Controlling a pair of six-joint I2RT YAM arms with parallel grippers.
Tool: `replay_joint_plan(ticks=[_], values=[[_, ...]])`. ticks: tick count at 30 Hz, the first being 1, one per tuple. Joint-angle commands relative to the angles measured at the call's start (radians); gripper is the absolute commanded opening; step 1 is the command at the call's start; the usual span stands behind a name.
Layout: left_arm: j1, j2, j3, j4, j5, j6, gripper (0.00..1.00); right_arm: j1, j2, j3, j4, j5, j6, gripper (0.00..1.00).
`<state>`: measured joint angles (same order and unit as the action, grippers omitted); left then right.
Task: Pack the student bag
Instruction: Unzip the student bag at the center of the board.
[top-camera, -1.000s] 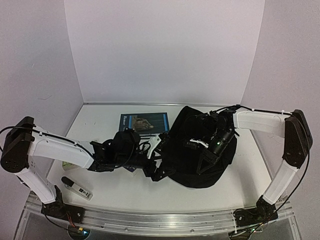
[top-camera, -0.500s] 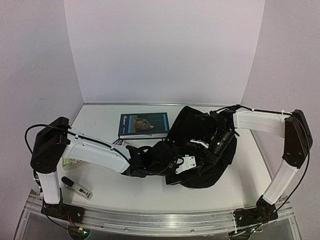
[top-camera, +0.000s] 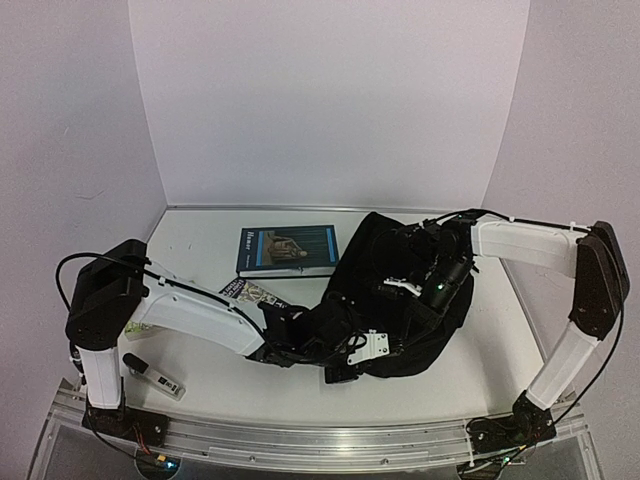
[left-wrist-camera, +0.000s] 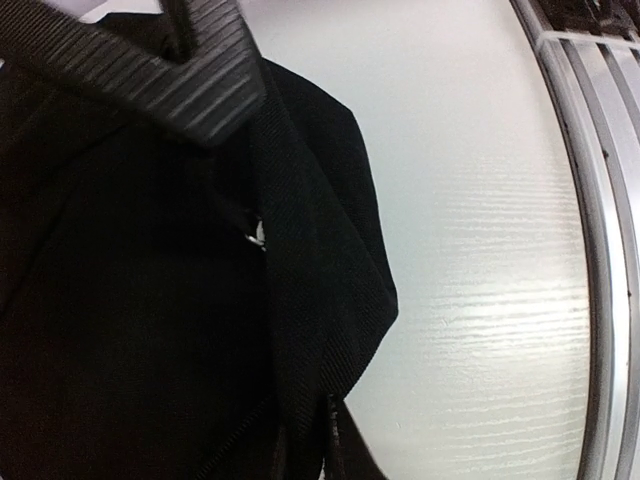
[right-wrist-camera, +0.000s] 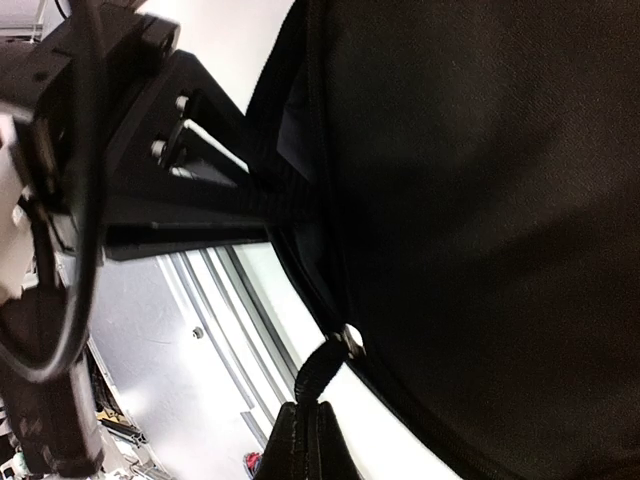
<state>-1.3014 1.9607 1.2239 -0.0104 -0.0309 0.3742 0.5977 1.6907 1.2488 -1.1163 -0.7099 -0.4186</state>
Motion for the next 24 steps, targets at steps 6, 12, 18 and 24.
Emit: replay_joint_plan(ticks=[6,12,18,24], values=[[0.003,-0.114,-0.101,-0.015,-0.109,-0.047,0.0,-0.108,-0.051,-0.049,-0.079,0.137,-0.102,0.0],[0.002,-0.144,-0.141,-0.022,-0.133,-0.052,0.0,-0.233,-0.04,-0.064,-0.113,0.191,-0.182,0.0],[0.002,-0.163,-0.169,-0.016,-0.139,-0.067,0.0,-0.348,0.018,-0.053,-0.12,0.245,-0.255,0.0],[0.003,-0.178,-0.188,-0.025,-0.145,-0.075,0.0,-0.459,0.11,0.009,-0.114,0.289,-0.288,0.0]])
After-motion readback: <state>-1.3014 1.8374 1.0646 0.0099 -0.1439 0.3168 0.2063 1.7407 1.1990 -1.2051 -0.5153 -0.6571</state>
